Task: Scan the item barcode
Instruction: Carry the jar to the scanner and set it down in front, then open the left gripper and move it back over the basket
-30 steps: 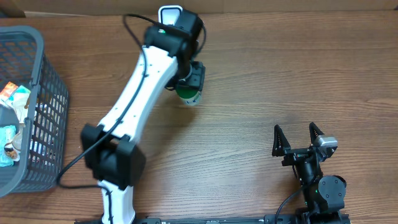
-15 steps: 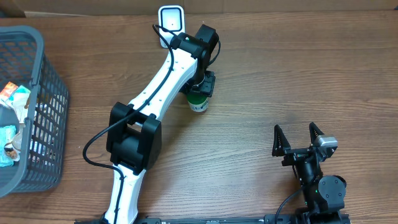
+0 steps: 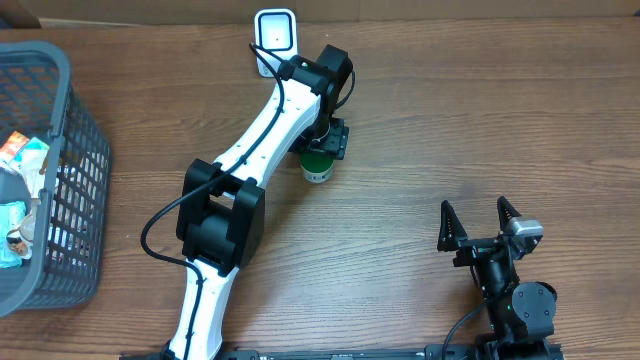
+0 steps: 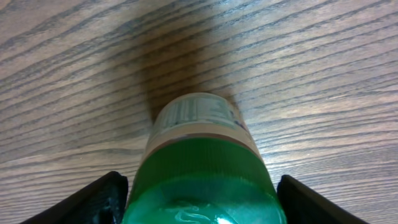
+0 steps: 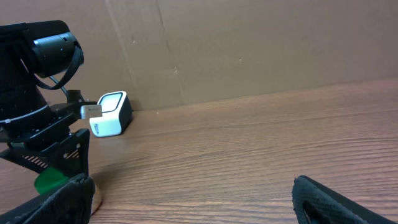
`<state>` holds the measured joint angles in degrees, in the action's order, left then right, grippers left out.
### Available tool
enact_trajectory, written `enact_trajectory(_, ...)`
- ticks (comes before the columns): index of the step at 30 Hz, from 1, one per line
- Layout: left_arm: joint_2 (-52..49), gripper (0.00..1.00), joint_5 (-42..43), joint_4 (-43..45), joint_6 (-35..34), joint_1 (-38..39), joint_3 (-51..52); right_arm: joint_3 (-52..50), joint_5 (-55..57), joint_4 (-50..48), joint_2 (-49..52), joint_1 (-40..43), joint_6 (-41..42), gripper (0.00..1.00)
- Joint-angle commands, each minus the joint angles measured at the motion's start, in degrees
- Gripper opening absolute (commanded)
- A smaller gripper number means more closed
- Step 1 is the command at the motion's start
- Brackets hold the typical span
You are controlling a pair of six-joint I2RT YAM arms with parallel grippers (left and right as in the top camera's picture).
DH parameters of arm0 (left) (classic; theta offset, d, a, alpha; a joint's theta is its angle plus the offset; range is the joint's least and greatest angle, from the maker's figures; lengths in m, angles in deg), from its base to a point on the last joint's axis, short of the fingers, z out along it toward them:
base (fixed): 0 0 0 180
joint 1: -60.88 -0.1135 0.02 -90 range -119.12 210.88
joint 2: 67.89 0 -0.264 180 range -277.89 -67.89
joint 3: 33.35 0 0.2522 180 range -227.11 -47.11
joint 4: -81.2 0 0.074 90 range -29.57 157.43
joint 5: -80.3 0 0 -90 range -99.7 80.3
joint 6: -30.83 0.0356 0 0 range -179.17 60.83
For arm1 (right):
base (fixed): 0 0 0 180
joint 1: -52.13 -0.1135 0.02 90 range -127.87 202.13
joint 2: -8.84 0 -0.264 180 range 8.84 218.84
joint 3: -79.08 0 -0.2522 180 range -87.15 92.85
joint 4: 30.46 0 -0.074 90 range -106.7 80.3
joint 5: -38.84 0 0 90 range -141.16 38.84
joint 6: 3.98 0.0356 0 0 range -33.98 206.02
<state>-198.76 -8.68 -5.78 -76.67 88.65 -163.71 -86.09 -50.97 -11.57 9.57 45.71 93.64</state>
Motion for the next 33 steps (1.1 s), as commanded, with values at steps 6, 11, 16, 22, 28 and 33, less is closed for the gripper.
enact_trajectory(6, 0.6, 0.92, 0.1, -7.5, -0.5, -1.3, -14.4, -0.6, -0.3, -0.3, -0.6, 0.2, -0.2, 1.0)
enact_trajectory(11, 1.1, 0.93, 0.0, -16.7, -0.5, -2.6, -31.5, -0.6, -0.3, -0.3, -0.6, 0.2, -0.2, 1.0)
enact_trajectory(16, 2.7, 1.0, 1.6, -23.6, 1.2, -6.5, -47.9, -0.6, -0.3, -0.3, -0.6, 0.2, -0.2, 1.0)
enact_trajectory(22, 11.9, 1.0, 2.2, -23.6, -0.8, -15.3, -50.8, -0.6, -0.3, -0.3, -0.6, 0.2, -0.2, 1.0)
enact_trajectory(28, 20.6, 1.0, 2.3, -23.6, -0.8, -29.2, -50.8, -0.6, -0.3, -0.3, -0.6, 0.2, -0.2, 1.0)
enact_trajectory(33, 23.4, 0.99, 4.1, -23.6, -0.7, -44.2, -50.7, -0.6, -0.3, -0.3, -0.6, 0.2, -0.2, 1.0)
